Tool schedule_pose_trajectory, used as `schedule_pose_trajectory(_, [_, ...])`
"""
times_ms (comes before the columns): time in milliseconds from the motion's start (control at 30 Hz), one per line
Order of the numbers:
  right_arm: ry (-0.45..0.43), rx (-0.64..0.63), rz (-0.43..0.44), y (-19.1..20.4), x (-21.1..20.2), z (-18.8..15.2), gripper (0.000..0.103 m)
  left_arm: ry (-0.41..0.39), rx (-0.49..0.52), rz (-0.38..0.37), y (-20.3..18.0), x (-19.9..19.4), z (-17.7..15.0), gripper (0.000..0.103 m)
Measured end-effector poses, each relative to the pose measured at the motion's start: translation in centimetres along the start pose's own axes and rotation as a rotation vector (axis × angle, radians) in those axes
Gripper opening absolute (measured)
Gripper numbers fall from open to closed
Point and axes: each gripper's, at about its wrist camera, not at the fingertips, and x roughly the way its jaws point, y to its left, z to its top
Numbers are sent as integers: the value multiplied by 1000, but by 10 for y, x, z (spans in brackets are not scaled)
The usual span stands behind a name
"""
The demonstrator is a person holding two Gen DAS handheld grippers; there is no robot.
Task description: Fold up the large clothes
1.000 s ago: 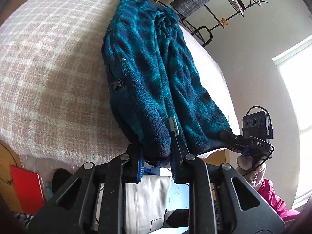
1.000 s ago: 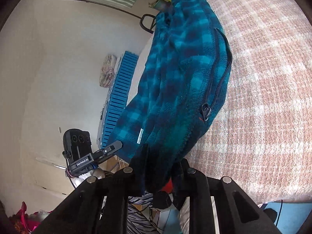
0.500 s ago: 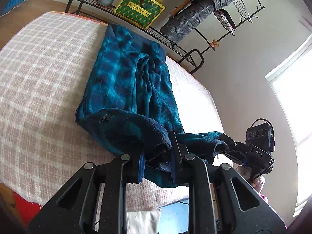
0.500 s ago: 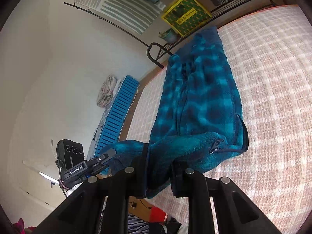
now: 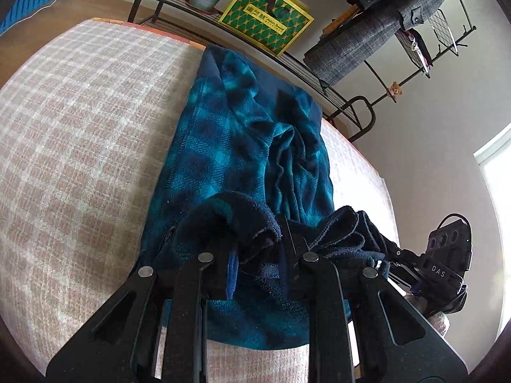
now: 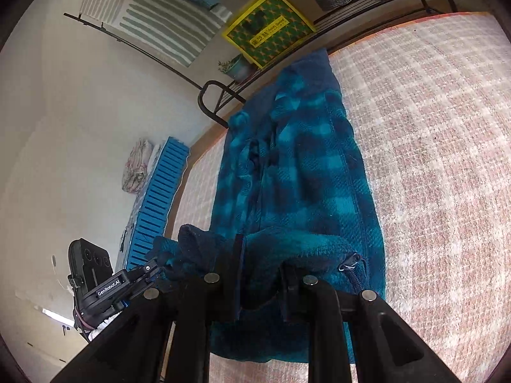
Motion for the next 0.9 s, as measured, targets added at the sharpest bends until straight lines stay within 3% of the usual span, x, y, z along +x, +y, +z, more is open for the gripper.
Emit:
schedule_pose_trajectory(233, [55, 49, -39, -25, 37, 11, 16, 65, -42, 45, 21, 47, 5, 19])
schedule_pose_trajectory(400, [75, 154, 50, -40, 36, 15, 25, 83, -57, 37, 24, 52, 6, 22])
schedule_pose_trajectory(467, [71, 198, 101, -44, 28, 17, 33, 90, -78, 10, 25, 47, 10, 26])
schedule_pose_trajectory(533, [31, 219, 149, -44, 14, 20, 62, 84, -105, -29, 27, 40, 13, 38])
schedule_pose_trajectory(600, [-28, 230, 169, -44, -5, 23, 76, 64, -135, -70, 30, 31, 19, 49])
schedule_pose_trajectory(700, [-80, 220, 192, -40, -29, 29, 75, 9, -183, -98, 36, 12, 28, 56])
schedule_pose_trajectory(767, [-97, 149, 184, -27, -41, 31, 67, -26, -197, -108, 40, 0, 34, 57])
schedule_pose_trajectory(833, [-61, 53, 161, -7, -43, 27, 49, -46, -169, -77, 41, -9, 38, 57])
schedule_pose_trajectory(900, [-6, -62, 146, 15, -37, 15, 41, -48, -114, -53, 41, -11, 38, 57])
